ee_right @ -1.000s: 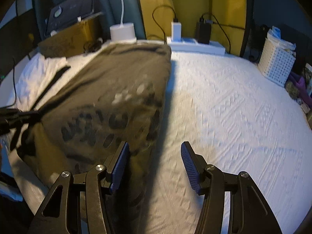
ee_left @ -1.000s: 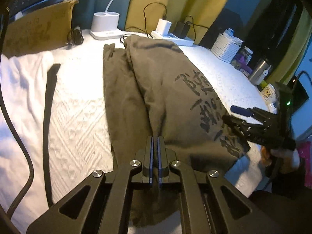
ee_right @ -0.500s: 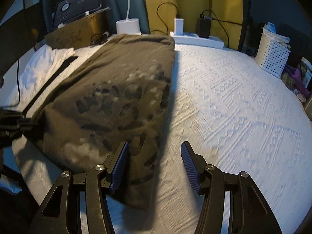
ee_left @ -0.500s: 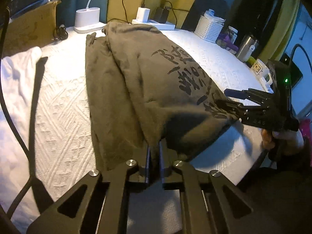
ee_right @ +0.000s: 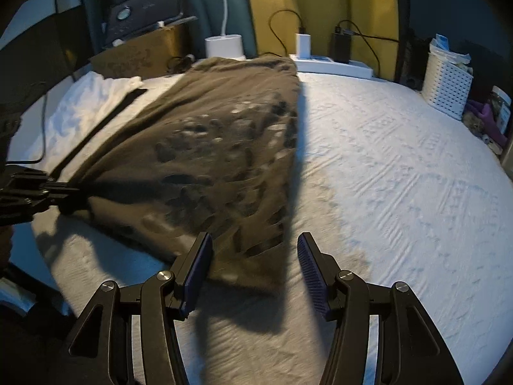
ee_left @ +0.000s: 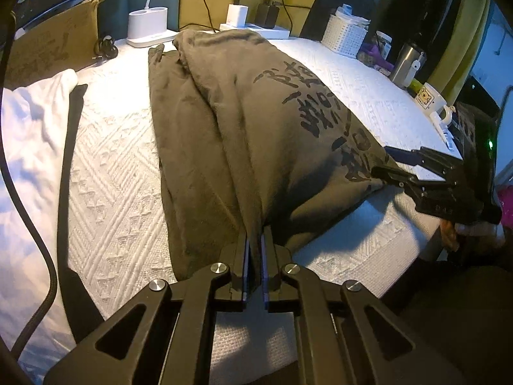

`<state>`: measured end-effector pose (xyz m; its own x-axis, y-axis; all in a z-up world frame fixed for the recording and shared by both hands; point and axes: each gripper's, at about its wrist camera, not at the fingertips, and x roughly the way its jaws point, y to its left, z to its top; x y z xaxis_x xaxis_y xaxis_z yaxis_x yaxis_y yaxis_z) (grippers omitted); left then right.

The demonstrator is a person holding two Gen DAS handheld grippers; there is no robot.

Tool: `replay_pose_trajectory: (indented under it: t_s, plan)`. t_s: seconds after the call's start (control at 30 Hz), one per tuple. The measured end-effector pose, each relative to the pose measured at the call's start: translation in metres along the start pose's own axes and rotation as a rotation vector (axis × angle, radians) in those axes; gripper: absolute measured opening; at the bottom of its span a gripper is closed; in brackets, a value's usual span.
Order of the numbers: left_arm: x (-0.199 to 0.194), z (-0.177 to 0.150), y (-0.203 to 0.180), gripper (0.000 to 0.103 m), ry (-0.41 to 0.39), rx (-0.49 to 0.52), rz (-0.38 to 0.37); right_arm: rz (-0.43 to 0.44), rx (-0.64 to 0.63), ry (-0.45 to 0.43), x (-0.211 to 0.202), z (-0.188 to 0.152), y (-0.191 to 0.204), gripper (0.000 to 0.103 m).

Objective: Fold small clothes
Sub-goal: 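Grasp the shirt hem with the left tool and pull it straight, then open the left tool to release the shirt hem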

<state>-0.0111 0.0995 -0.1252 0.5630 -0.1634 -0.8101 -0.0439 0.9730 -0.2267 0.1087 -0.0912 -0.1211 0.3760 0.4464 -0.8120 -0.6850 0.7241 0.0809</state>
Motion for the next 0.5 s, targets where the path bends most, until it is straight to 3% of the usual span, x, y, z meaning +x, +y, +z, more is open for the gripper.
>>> replay_pose_trajectory:
  t_s: [0.03,0.37,0.5]
  plan:
    - [0.000,0.001,0.001,0.005,0.004,-0.007,0.001,0.016,-0.009,-0.002,-0.001,-0.001,0.003,0.042]
    - [-0.011,0.004,0.001,0.010,0.015,0.004,0.056,0.001,-0.005,0.038,-0.010,-0.007,0.017,0.040]
    - [-0.023,0.008,0.004,0.038,-0.015,0.005,0.089,0.000,0.015,0.059,-0.013,-0.007,0.014,0.040]
